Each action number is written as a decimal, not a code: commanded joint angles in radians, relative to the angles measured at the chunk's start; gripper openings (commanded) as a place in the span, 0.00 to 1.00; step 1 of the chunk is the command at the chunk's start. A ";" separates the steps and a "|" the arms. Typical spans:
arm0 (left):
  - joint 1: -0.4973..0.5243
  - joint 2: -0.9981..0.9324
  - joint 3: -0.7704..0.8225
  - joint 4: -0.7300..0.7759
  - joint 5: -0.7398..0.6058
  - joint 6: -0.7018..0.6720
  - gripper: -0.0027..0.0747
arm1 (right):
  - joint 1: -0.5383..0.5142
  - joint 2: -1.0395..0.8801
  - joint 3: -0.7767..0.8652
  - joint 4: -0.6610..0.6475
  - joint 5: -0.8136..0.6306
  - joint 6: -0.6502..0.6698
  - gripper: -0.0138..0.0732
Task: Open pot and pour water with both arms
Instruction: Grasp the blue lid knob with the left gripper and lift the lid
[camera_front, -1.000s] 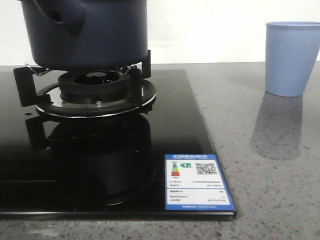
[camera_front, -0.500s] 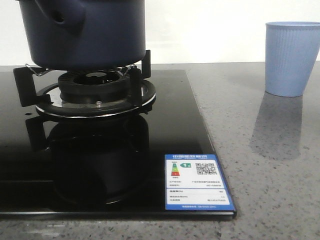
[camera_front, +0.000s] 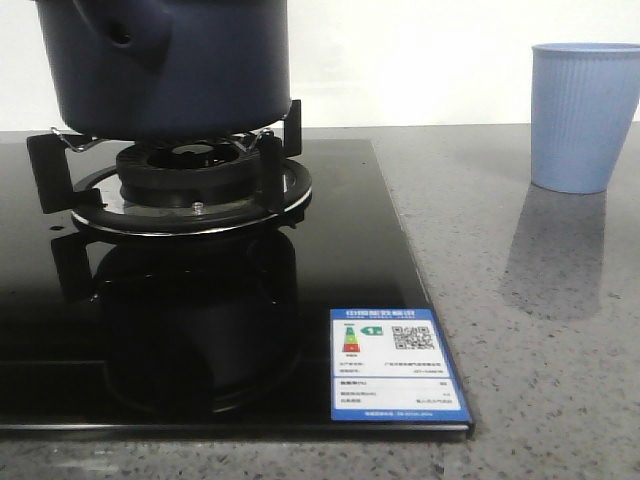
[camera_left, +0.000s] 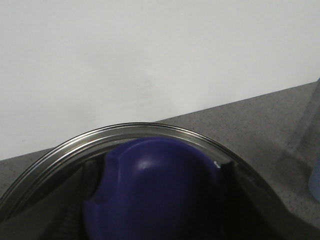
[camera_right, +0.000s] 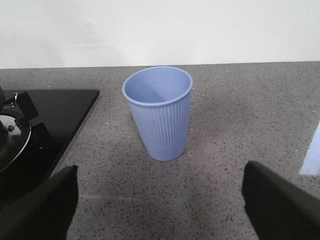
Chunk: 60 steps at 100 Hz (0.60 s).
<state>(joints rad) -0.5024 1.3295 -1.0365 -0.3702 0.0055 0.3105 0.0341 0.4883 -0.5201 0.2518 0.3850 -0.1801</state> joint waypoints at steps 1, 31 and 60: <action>0.000 -0.070 -0.038 -0.003 -0.102 0.002 0.50 | 0.001 0.011 -0.036 0.004 -0.079 -0.008 0.83; 0.006 -0.157 -0.038 -0.003 -0.120 0.002 0.50 | 0.010 0.093 -0.036 0.008 -0.109 -0.008 0.83; 0.108 -0.221 -0.038 -0.003 -0.086 0.002 0.50 | 0.102 0.285 -0.036 0.008 -0.277 -0.008 0.83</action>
<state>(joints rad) -0.4252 1.1555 -1.0365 -0.3702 0.0000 0.3105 0.1164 0.7215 -0.5201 0.2555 0.2431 -0.1801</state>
